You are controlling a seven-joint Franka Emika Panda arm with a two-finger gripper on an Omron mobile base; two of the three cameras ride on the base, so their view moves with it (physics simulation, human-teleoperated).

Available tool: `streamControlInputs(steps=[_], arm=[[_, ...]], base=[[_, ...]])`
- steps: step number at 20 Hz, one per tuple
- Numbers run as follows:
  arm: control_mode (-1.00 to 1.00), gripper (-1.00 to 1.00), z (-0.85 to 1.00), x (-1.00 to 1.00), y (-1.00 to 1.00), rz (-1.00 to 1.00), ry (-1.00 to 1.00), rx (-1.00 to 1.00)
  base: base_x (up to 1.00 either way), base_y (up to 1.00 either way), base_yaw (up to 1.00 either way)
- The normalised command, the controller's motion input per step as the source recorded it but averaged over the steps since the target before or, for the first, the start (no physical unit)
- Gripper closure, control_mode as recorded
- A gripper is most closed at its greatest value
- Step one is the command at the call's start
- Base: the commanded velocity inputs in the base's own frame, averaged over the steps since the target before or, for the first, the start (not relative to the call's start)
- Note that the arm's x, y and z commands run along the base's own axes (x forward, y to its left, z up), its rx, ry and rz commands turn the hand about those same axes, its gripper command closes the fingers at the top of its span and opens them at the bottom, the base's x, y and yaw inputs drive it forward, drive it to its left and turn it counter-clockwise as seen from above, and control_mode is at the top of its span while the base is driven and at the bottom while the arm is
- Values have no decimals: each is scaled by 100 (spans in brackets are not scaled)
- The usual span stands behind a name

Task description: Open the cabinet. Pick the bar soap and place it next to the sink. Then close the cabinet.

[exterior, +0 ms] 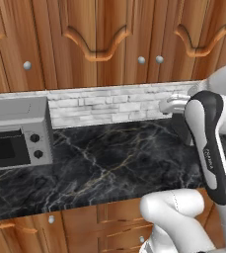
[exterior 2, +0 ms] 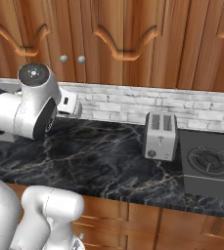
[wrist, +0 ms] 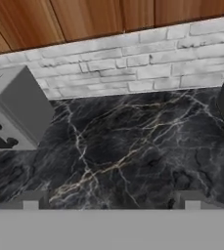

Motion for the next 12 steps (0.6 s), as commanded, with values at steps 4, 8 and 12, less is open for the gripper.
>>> streamControlInputs(steps=[4,8,12], arm=[[-100,-100,38,-41,0,-23,-38,-13],[-100,-100,41,-30,-6,-27,-34,-5],[-100,-100,35,-10,-36,-19,-4,0]], base=[[0,0,0],[0,0,0],[0,0,0]])
